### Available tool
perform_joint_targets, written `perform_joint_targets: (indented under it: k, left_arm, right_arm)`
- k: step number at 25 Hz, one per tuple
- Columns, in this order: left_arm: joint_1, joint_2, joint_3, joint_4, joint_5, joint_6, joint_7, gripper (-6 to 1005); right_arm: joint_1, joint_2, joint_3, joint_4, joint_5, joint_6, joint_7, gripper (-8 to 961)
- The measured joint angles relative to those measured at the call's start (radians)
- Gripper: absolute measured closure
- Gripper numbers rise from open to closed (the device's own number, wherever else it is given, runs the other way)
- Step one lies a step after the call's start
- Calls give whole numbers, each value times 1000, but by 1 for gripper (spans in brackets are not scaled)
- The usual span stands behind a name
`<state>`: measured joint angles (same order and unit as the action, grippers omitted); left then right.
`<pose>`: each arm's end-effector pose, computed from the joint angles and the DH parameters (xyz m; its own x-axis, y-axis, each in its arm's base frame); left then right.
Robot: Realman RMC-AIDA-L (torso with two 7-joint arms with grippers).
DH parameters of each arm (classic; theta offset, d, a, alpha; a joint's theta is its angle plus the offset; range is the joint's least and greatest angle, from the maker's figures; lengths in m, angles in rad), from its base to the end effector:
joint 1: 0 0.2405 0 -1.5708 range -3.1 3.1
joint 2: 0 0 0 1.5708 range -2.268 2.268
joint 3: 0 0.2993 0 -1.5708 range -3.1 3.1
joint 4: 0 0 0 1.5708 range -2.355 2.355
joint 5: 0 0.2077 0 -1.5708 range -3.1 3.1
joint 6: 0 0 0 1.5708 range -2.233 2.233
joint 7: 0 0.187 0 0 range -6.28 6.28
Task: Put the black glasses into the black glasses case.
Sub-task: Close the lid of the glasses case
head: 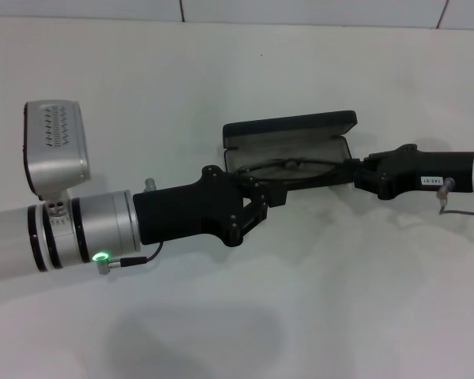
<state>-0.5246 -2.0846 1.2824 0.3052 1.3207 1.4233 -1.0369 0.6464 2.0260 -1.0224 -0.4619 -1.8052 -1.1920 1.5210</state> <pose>-0.2446 0.3271 -0.1314 0.7154 0.2730 0.6432 0.3942 -0.9177 -0.0490 0.2726 0.4093 -0.0966 0.7718 -0.4844 -0.4119 -0.5894 -0.7881 -0.1774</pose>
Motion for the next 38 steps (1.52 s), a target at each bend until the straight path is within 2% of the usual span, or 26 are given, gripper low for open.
perform_joint_targets:
  k: [18,23,30,38]
  left_arm:
    - [4,-2,0,0,-1,1,0,946]
    - [4,-1,0,-5,-1,-23,-8,946]
    - [-1,0,7,-3,9,-148,-44,946]
    - [-32,-1,8,-9,44,-261,-67,946]
  right_arm:
    - [16,1,-25,4,15,87,-24,757]
    - [-15,2,-23,-13,45,16,-22,754]
    - [-127,-2,-20,-101,118,-90,-15,749]
    - [-140,-2,-25,-108,118,-100,-15,744]
